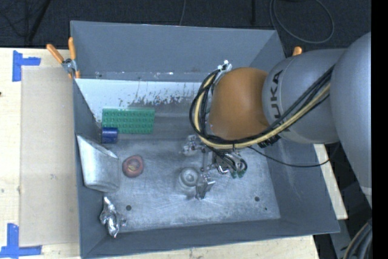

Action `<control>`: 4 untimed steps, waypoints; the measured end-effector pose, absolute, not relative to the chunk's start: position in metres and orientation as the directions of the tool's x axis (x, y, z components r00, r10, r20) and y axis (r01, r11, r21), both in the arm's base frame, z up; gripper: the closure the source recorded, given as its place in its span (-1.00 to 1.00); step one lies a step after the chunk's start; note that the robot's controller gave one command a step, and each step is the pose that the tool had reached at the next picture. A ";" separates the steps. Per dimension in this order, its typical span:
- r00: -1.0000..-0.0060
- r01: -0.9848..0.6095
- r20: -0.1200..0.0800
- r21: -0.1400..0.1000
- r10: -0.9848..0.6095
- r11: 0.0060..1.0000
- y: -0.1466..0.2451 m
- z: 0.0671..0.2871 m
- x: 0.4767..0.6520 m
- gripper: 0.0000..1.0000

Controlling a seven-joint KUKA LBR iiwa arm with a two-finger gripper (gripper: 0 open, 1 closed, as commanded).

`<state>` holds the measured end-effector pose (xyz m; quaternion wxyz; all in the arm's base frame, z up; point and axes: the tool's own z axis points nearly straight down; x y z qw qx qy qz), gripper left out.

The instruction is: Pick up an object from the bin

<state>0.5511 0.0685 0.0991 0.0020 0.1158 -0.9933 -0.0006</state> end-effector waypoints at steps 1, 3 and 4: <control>-0.948 -0.317 -0.002 0.002 -0.317 0.948 0.060 0.072 0.555 -1.00; -0.948 -0.318 0.001 0.001 -0.318 0.948 0.061 0.075 0.557 1.00; -0.948 -0.318 -0.003 0.000 -0.318 0.948 0.062 0.113 0.557 1.00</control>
Offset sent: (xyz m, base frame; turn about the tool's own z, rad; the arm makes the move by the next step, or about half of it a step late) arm 0.0029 -0.0097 -0.0291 -0.0918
